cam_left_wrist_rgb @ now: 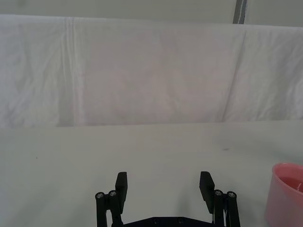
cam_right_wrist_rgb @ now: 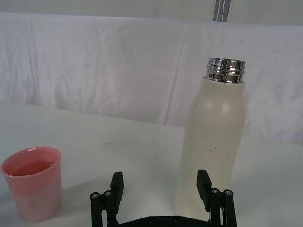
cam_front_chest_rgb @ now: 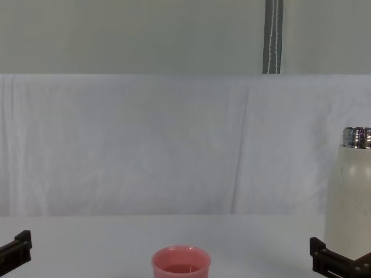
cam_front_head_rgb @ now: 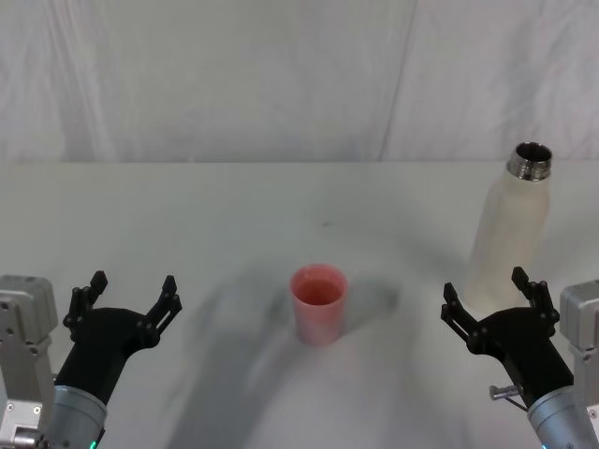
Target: Grasp the thermos with one hand and pour water into the cup lid.
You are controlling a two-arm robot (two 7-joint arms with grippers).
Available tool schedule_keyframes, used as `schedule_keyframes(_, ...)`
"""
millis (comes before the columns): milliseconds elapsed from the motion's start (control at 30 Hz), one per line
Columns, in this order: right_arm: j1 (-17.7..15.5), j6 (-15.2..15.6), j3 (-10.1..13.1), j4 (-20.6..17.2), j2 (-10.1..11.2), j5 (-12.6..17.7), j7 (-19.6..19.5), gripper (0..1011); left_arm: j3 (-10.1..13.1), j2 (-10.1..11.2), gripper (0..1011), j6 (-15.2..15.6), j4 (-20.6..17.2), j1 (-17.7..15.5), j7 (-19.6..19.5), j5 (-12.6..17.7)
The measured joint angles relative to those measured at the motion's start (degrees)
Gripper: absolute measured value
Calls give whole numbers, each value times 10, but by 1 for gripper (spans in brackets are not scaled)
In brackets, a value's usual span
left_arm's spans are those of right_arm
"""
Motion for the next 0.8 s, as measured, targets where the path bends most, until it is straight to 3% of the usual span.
schedule_keyframes(800,0,0,0,0,0,0,0,1003,0,0,1001,0,0,0,0,0)
